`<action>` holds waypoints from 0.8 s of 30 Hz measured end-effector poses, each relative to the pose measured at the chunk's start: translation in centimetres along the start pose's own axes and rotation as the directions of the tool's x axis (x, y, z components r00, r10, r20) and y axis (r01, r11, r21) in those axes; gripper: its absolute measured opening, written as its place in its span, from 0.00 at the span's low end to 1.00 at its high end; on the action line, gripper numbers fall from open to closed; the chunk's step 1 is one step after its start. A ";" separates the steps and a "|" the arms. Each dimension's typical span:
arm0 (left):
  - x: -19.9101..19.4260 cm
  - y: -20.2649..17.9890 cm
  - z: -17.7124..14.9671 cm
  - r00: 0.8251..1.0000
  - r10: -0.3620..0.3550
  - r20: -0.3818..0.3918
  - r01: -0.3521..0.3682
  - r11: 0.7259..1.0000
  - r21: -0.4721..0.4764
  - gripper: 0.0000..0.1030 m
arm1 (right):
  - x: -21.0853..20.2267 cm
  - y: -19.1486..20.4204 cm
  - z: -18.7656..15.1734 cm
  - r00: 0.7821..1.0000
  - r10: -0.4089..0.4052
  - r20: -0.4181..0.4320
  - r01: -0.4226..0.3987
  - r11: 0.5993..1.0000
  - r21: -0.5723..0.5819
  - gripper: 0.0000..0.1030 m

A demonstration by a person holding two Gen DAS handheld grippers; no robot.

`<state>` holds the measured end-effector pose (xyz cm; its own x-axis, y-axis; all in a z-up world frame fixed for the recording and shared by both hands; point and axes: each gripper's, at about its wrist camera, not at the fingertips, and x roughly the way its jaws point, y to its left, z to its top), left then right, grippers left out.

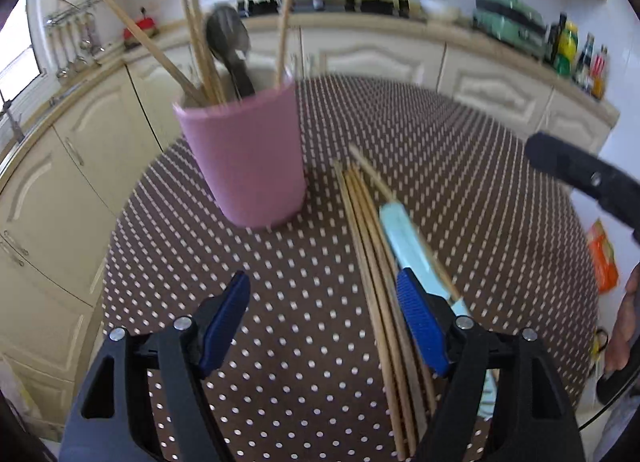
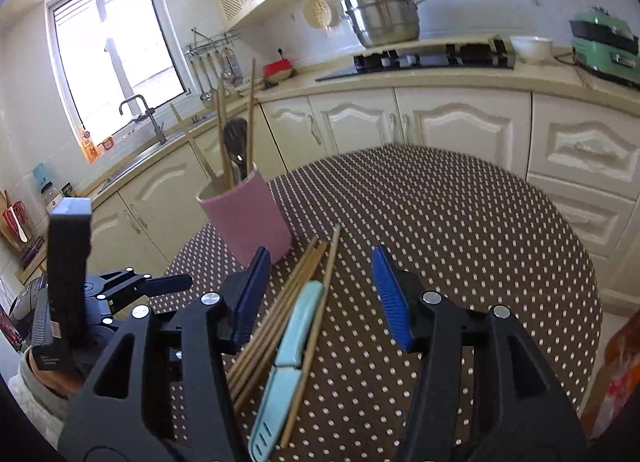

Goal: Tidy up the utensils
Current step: 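Lower both grippers back toward the remaining chopsticks on the table, then close the left gripper on one chopstick while the right grasps another chopstick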

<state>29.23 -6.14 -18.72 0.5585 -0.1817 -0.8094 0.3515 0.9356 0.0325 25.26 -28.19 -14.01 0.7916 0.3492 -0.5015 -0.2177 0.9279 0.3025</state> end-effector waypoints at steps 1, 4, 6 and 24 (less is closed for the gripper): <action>0.6 0.0 -0.4 1.000 0.004 -0.014 -0.004 1.000 0.007 0.72 | 0.2 -0.3 -0.4 1.000 -0.001 -0.009 0.001 1.000 0.006 0.51; 2.0 -0.3 -1.0 0.999 0.011 -0.050 -0.010 1.000 0.017 0.72 | 0.7 -1.3 -1.5 0.999 -0.003 -0.039 0.004 1.000 0.027 0.52; 2.7 -0.5 -1.1 0.998 0.016 -0.065 -0.014 1.000 0.020 0.72 | 0.9 -1.6 -1.9 0.999 -0.003 -0.048 0.004 0.999 0.033 0.52; 5.0 -0.3 0.9 0.990 0.121 -0.074 -0.116 0.991 0.065 0.73 | 2.4 -2.2 -2.4 0.992 -0.005 -0.123 0.009 0.999 0.031 0.53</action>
<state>32.63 -7.60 -22.24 0.5399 -0.0445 -0.8405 0.3320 0.9289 0.1641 26.26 -29.06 -17.85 0.7162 0.3580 -0.5991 -0.1927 0.9265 0.3233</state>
